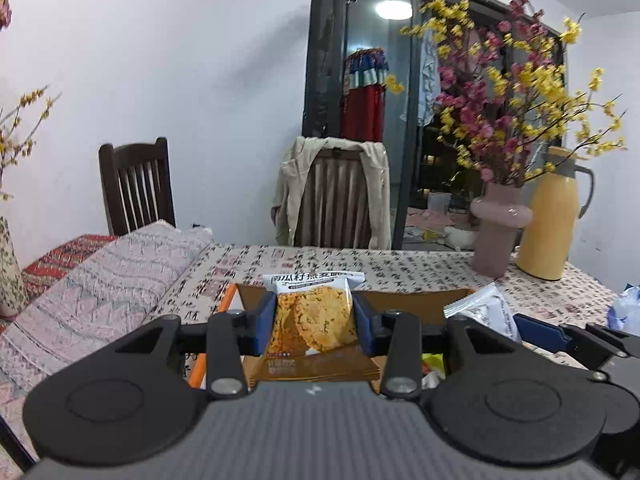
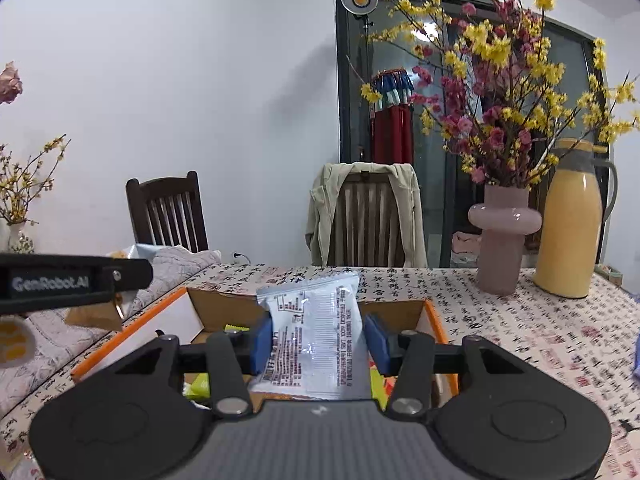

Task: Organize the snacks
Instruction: 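Carry both packets into the cardboard box and open both grippers, then move both open grippers back toward the remaining snack pile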

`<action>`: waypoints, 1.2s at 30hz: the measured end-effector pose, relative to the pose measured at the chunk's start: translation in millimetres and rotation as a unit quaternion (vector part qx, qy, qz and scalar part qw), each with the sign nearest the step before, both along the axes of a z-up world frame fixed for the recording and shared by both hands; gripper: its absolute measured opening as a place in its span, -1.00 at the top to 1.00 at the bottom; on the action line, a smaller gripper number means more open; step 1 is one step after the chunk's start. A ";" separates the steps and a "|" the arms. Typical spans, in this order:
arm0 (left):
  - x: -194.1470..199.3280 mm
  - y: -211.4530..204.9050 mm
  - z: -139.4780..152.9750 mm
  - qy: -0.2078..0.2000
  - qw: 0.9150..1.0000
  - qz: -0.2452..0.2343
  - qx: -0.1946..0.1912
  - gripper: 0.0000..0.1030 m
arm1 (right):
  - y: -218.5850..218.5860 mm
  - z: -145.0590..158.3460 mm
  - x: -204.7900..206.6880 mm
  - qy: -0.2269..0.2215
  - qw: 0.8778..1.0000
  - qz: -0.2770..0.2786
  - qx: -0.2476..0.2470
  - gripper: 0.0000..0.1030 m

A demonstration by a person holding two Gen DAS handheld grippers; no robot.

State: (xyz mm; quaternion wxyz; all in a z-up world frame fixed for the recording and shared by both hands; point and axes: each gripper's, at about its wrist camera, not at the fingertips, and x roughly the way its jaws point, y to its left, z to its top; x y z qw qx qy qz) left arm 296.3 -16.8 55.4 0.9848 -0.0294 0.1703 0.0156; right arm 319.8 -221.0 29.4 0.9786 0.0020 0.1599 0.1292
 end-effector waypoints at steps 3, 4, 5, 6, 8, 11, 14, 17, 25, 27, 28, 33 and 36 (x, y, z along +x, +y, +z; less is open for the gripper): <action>11.9 3.5 -12.8 0.018 1.000 0.007 0.001 0.19 | 0.9 -12.9 7.3 0.016 1.000 0.005 0.002 0.07; 14.3 4.3 -15.0 0.023 1.000 0.009 0.001 0.19 | 1.1 -16.0 9.1 0.023 1.000 0.007 0.001 0.07; 16.3 5.3 -17.1 0.027 1.000 0.010 -0.001 0.19 | 1.4 -17.5 9.7 0.027 1.000 0.007 0.000 0.07; 17.3 6.2 -18.5 0.030 0.999 0.012 -0.002 0.19 | 1.9 -18.6 9.6 0.029 1.000 0.007 -0.002 0.07; 17.5 7.0 -20.0 0.031 0.999 0.014 -0.003 0.19 | 3.4 -19.4 7.5 0.028 1.000 0.009 -0.006 0.06; 16.8 6.2 -21.5 0.031 0.999 0.014 -0.004 0.18 | 4.9 -20.3 4.0 0.027 1.000 0.011 -0.008 0.06; 14.9 8.1 -22.1 0.029 0.999 0.014 -0.009 0.12 | 4.4 -21.5 3.2 0.031 0.999 0.009 -0.006 0.03; 10.6 10.6 -19.8 0.017 0.999 0.024 -0.013 -0.28 | 2.5 -21.2 4.8 0.034 0.999 0.004 -0.001 -0.07; 1.9 17.5 -14.8 -0.006 0.998 0.062 -0.027 -1.00 | -8.0 -23.7 10.1 0.042 0.999 -0.023 0.026 -1.00; 1.6 19.0 -14.5 -0.006 0.998 0.062 -0.029 -1.00 | -10.5 -24.3 10.8 0.045 0.998 -0.026 0.031 -1.00; 0.7 19.6 -14.0 -0.007 0.998 0.062 -0.031 -1.00 | -11.2 -24.5 10.9 0.044 0.998 -0.026 0.032 -1.00; -3.6 20.3 -12.6 -0.012 0.998 0.060 -0.033 -1.00 | -10.4 -23.8 7.4 0.039 0.998 -0.022 0.032 -1.00; -5.6 20.6 -11.7 -0.015 0.998 0.059 -0.034 -1.00 | -9.5 -23.4 5.3 0.036 0.999 -0.021 0.031 -1.00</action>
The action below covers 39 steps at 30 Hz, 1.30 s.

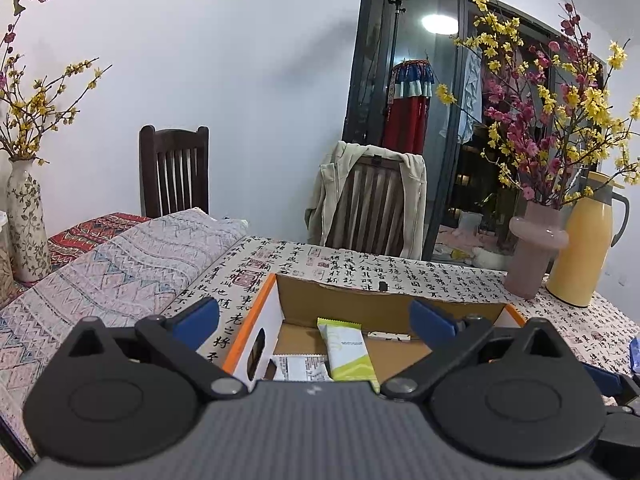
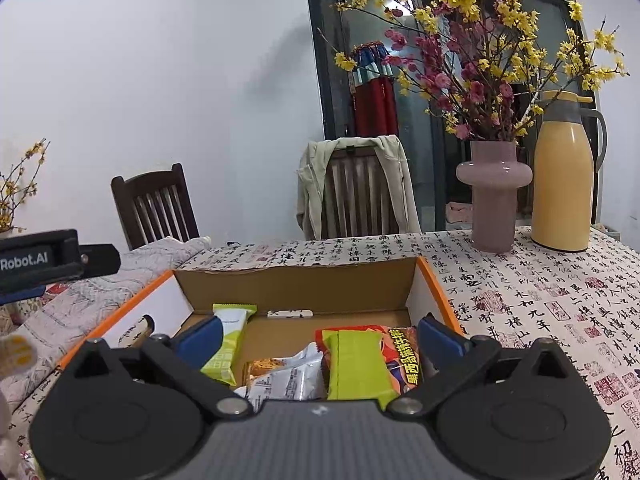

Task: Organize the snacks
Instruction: 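Move both open grippers back toward the remaining snack pile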

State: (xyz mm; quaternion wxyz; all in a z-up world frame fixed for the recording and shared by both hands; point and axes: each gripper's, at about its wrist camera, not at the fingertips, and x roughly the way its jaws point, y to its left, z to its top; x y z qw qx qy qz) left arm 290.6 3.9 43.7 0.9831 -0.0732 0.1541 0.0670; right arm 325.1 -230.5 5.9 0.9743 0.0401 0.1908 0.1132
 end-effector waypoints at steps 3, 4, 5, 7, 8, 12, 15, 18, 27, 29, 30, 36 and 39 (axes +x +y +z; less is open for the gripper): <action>-5.0 0.7 5.0 0.006 1.000 -0.004 -0.010 -1.00 | 0.2 1.2 -2.6 -0.004 1.000 0.002 -0.001 -1.00; -8.8 0.3 8.0 0.003 1.000 -0.006 -0.012 -1.00 | 0.0 2.6 -4.6 -0.006 1.000 0.003 0.000 -1.00; -14.0 -0.4 12.1 -0.002 1.000 -0.007 -0.011 -1.00 | -0.6 4.7 -7.1 -0.009 1.000 0.004 0.002 -1.00; -25.0 -0.9 20.0 -0.014 1.000 -0.012 -0.013 -1.00 | -2.6 10.8 -13.3 -0.011 1.000 0.006 0.007 -1.00; -31.0 -0.3 24.3 -0.021 1.000 -0.015 -0.015 -1.00 | -3.7 14.4 -17.4 -0.012 1.000 0.006 0.010 -1.00; -51.5 2.8 36.0 -0.037 0.999 -0.025 -0.026 -1.00 | -8.3 28.3 -41.0 -0.033 0.999 0.017 0.017 -1.00; -68.9 4.4 39.0 -0.038 0.998 -0.040 -0.034 -1.00 | -10.8 33.9 -58.5 -0.043 0.999 0.025 0.020 -1.00; -85.8 5.6 38.7 -0.043 0.997 -0.048 -0.031 -1.00 | -12.6 36.0 -76.0 -0.049 0.998 0.032 0.018 -1.00; -114.2 27.5 14.0 -0.013 0.999 -0.020 -0.028 -1.00 | -19.0 20.4 -117.4 -0.032 0.999 0.034 -0.002 -1.00; -117.1 35.7 3.1 0.002 1.000 -0.006 -0.027 -1.00 | -21.6 8.5 -124.0 -0.016 0.999 0.033 -0.005 -1.00; -119.5 40.5 -3.1 0.009 1.000 0.000 -0.026 -1.00 | -23.0 1.9 -126.4 -0.006 0.999 0.032 -0.008 -1.00; -123.8 62.4 -38.3 0.046 0.998 0.033 -0.021 -1.00 | -35.5 -34.0 -136.6 0.039 0.999 0.023 -0.017 -1.00; -123.2 64.1 -48.9 0.046 0.998 0.039 -0.009 -1.00 | -38.2 -45.8 -139.0 0.040 0.999 0.009 -0.024 -1.00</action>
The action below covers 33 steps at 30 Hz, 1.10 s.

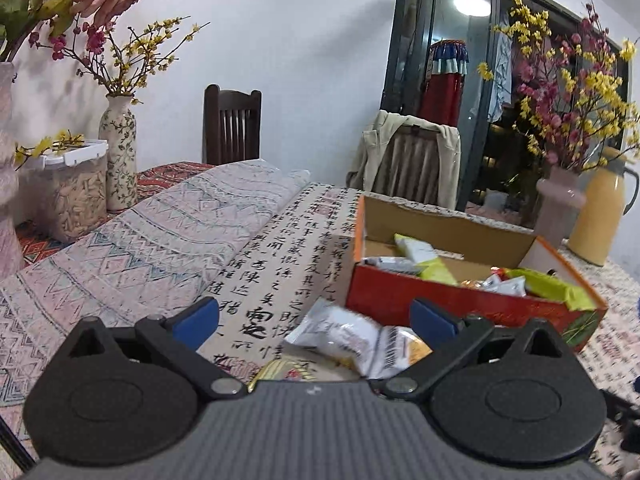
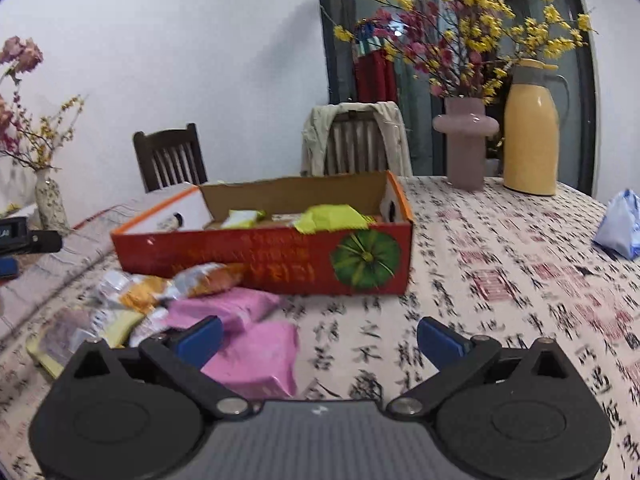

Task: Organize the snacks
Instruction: 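Move both open grippers back toward the remaining snack pile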

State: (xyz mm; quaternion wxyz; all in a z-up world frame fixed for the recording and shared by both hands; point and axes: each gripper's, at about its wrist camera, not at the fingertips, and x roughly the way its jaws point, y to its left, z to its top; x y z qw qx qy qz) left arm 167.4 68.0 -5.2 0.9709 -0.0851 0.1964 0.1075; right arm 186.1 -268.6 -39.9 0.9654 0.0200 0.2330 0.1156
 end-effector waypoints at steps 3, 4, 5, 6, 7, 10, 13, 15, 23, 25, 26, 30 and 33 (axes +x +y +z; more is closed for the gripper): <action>3.4 0.5 -8.8 -0.004 1.000 0.003 0.010 -1.00 | 2.9 -7.0 -1.7 -0.015 1.000 -0.012 -0.022 -1.00; 4.7 0.8 -12.3 -0.003 1.000 0.002 0.011 -1.00 | 3.6 -7.2 -2.2 -0.017 1.000 -0.010 -0.023 -1.00; 6.3 1.5 -15.8 -0.004 1.000 0.002 0.010 -1.00 | 3.6 -6.3 -1.9 -0.020 1.000 -0.010 -0.022 -1.00; 7.9 2.1 -18.5 -0.007 1.000 -0.003 0.006 -1.00 | 3.5 -6.6 -1.0 -0.019 1.000 -0.010 -0.021 -1.00; 8.1 2.1 -21.2 -0.010 1.000 -0.006 0.003 -1.00 | 2.3 -6.7 0.9 -0.014 1.000 -0.009 -0.018 -1.00; 9.2 -0.8 -23.1 -0.009 1.000 -0.015 0.005 -1.00 | -0.8 -7.0 5.7 -0.002 1.000 -0.004 -0.009 -1.00; 8.7 -4.3 -24.1 -0.011 1.000 -0.019 0.011 -1.00 | 1.2 -7.4 7.8 0.003 1.000 0.000 -0.011 -1.00; 8.9 -5.3 -24.4 -0.010 1.000 -0.020 0.012 -1.00 | 2.6 -8.2 8.2 0.005 1.000 0.002 -0.013 -1.00; 9.7 -3.1 -24.8 -0.009 1.000 -0.017 0.005 -1.00 | 2.2 -9.0 8.8 0.009 1.000 0.004 -0.010 -1.00; 9.8 -2.8 -24.9 -0.009 1.000 -0.016 0.004 -1.00 | 1.9 -9.1 9.1 0.010 1.000 0.005 -0.008 -1.00; 9.8 -2.8 -25.0 -0.009 1.000 -0.016 0.003 -1.00 | 1.5 -9.2 9.4 0.011 1.000 0.005 -0.007 -1.00; 8.8 -1.7 -25.1 -0.010 1.000 -0.017 -0.001 -1.00 | 2.4 -10.0 11.7 0.018 1.000 0.003 -0.010 -1.00; 8.5 -1.0 -25.1 -0.011 1.000 -0.019 -0.004 -1.00 | 4.7 -10.2 12.3 0.022 1.000 -0.003 -0.020 -1.00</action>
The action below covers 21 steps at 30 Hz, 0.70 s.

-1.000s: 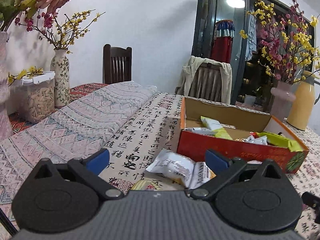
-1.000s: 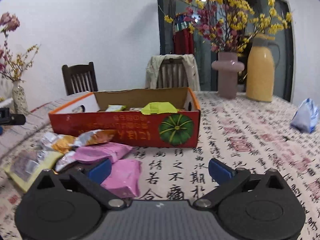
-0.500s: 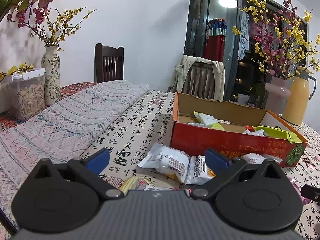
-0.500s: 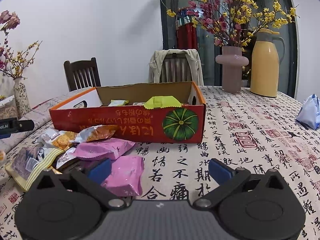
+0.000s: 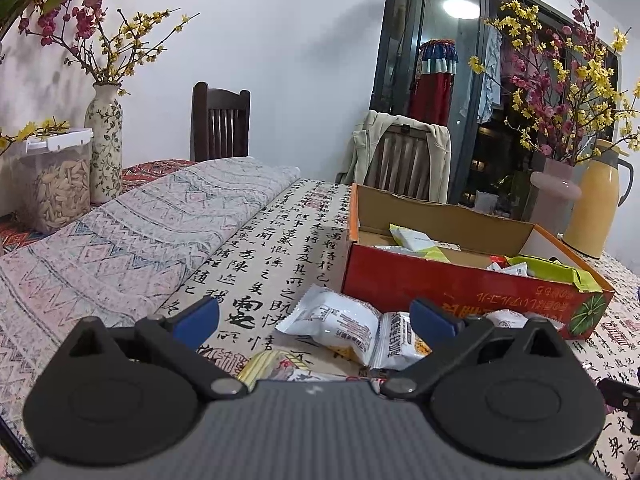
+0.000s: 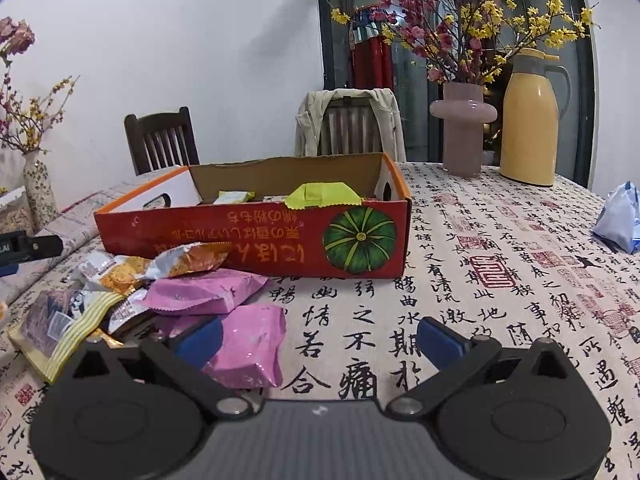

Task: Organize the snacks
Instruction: 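Move both open grippers back toward the remaining snack pile, then lower the right gripper onto a pink packet and close it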

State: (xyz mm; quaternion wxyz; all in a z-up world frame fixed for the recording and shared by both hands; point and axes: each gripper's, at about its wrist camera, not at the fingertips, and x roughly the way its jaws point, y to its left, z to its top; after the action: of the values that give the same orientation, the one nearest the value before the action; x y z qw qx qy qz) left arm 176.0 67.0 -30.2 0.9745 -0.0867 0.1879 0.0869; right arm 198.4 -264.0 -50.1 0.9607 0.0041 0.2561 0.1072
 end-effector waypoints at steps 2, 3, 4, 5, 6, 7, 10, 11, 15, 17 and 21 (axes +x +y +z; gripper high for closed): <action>-0.2 0.4 0.0 -0.001 1.000 -0.001 -0.002 -1.00 | 4.4 0.6 -1.0 -0.001 1.000 -0.002 -0.014 -1.00; -0.4 0.6 0.0 -0.001 1.000 -0.002 -0.003 -1.00 | 7.9 1.1 -1.5 0.001 1.000 0.000 -0.019 -1.00; -0.7 0.8 0.0 -0.001 1.000 -0.003 -0.004 -1.00 | 10.3 1.6 -2.0 0.003 1.000 0.004 -0.019 -1.00; -0.6 1.0 0.0 -0.001 1.000 -0.003 -0.005 -1.00 | 14.0 2.1 -2.1 0.008 1.000 0.012 -0.016 -1.00; -0.9 1.1 0.0 -0.002 1.000 -0.003 -0.005 -1.00 | 18.5 2.7 -2.0 0.014 1.000 0.020 -0.015 -1.00; -1.0 1.4 0.0 -0.002 1.000 -0.003 -0.007 -1.00 | 23.0 3.6 -1.8 0.017 0.999 0.026 -0.016 -1.00; -1.7 2.5 0.2 -0.003 1.000 -0.004 -0.011 -1.00 | 38.9 8.1 0.4 0.022 0.998 0.048 -0.024 -1.00; -1.7 2.8 0.2 -0.003 1.000 -0.004 -0.012 -1.00 | 43.0 10.0 1.6 0.024 0.998 0.054 -0.026 -1.00; -2.2 3.8 0.1 -0.005 1.000 -0.006 -0.017 -1.00 | 57.8 14.4 13.0 0.046 0.996 0.064 -0.038 -1.00; -2.6 4.3 0.2 -0.006 1.000 -0.007 -0.019 -1.00 | 64.6 13.1 19.1 0.057 0.995 0.062 -0.051 -1.00; -3.3 5.3 0.1 -0.008 1.000 -0.008 -0.022 -1.00 | 73.3 6.6 30.6 0.078 0.993 0.062 -0.069 -1.00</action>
State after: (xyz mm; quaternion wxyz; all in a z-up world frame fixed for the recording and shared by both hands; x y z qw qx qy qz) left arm 172.6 72.2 -30.1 0.9745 -0.1071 0.1829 0.0740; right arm 229.0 -190.6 -43.6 0.9273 -0.0697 0.3366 0.1483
